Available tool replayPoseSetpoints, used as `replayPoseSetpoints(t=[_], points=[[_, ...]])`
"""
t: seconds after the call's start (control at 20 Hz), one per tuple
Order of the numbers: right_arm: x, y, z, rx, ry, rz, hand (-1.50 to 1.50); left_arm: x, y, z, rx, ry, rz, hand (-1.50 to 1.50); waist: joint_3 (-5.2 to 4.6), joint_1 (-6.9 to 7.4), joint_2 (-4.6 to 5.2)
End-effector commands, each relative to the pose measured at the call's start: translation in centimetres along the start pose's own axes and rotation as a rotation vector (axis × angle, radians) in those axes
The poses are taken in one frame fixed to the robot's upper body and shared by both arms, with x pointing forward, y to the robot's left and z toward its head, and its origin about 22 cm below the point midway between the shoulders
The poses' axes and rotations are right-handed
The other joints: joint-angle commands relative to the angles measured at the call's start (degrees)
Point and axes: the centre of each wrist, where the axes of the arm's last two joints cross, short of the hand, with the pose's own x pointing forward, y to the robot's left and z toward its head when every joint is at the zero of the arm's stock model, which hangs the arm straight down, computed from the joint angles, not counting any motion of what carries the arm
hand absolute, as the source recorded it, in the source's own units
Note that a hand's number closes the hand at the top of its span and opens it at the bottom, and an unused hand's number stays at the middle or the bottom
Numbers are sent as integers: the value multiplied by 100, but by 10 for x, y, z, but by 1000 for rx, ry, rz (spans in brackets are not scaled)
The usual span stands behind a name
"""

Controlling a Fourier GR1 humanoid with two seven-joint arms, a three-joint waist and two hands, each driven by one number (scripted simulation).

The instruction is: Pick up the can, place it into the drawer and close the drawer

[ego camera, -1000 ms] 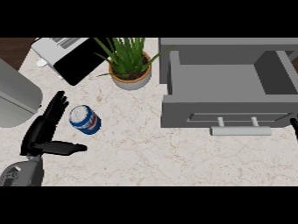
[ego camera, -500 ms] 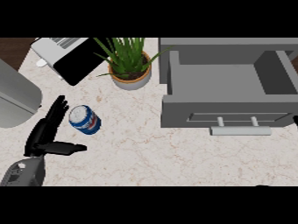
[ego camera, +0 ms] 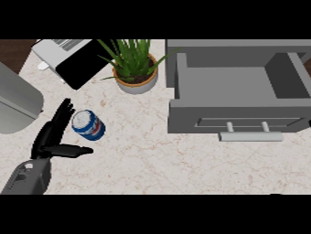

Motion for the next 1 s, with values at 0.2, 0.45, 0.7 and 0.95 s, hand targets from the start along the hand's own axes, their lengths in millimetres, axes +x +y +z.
replayPoseSetpoints(t=[0.2, 0.45, 0.7, 0.95], points=[[12, 8, 2, 6, -5, -2, -150, 8, -9, -15, -6, -4, -8, -150, 1, 10, -6], [-2, 15, 0, -2, 18, 20, -150, -5, -19, -19, -4, 0, 6, -150, 0, -5, 4], [22, 13, 9, 4, 8, -21, -150, 0, -36, -33, -14, 4, 29, -150, -2, -20, 6], [-13, 14, 21, 6, 9, -8, -150, 1, -41, -36, -57, -13, 16, -150, 1, -23, 5]])
